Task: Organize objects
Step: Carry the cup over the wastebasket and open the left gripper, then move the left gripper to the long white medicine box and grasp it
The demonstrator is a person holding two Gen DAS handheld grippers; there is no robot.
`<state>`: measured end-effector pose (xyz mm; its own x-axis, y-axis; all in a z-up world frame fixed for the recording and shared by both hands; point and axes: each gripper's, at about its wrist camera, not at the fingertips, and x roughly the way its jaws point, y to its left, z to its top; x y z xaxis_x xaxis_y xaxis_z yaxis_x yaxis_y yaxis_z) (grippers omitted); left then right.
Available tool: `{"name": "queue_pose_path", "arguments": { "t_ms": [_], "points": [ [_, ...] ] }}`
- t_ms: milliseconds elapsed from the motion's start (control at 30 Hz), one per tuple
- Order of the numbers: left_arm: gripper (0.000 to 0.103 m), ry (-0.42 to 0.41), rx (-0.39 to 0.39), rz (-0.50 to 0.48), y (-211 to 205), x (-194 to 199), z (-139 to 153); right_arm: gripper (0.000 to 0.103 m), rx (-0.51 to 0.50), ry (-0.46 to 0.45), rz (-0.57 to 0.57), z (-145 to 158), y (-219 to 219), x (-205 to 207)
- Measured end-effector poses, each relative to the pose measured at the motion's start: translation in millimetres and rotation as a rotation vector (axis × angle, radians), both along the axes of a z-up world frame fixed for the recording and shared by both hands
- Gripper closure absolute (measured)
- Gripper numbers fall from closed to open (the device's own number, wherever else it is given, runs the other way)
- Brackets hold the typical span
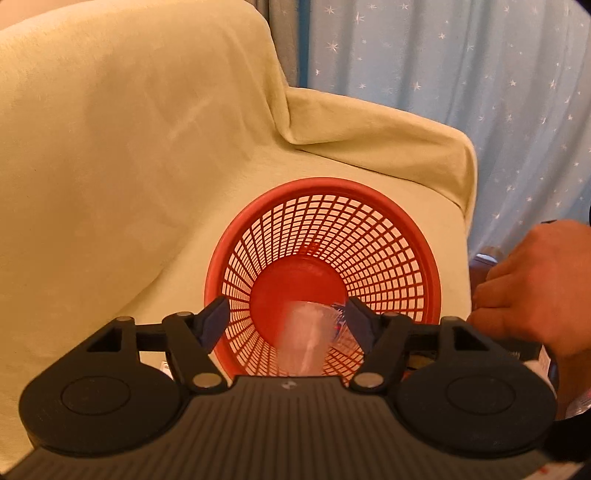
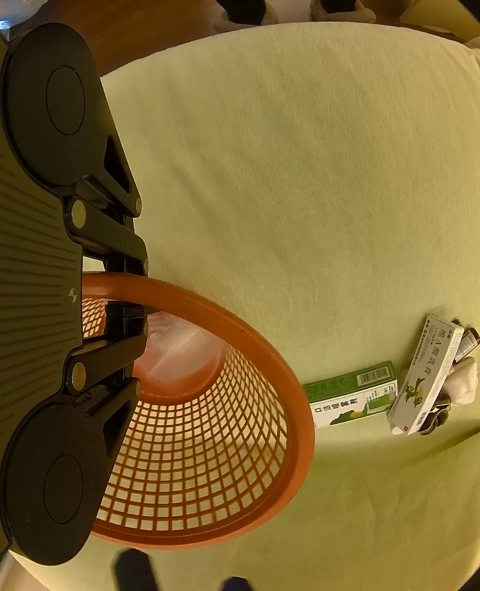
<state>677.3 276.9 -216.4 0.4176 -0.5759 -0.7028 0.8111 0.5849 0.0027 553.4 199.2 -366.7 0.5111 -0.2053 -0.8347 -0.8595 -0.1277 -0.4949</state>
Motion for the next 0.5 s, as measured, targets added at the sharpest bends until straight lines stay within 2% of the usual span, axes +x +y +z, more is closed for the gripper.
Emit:
{"name": "queue_pose_path", "arguments": {
  "t_ms": [200,500],
  "points": [
    [0.038,0.001,0.041,0.09,28,-19,-4,0.103,0.006,-0.004,-0.002,1,0,0],
    [0.038,0.066,0.141,0.339,100,-43,-39,0.103,0.013,-0.008,-0.015,3,-2,3]
  ]
}}
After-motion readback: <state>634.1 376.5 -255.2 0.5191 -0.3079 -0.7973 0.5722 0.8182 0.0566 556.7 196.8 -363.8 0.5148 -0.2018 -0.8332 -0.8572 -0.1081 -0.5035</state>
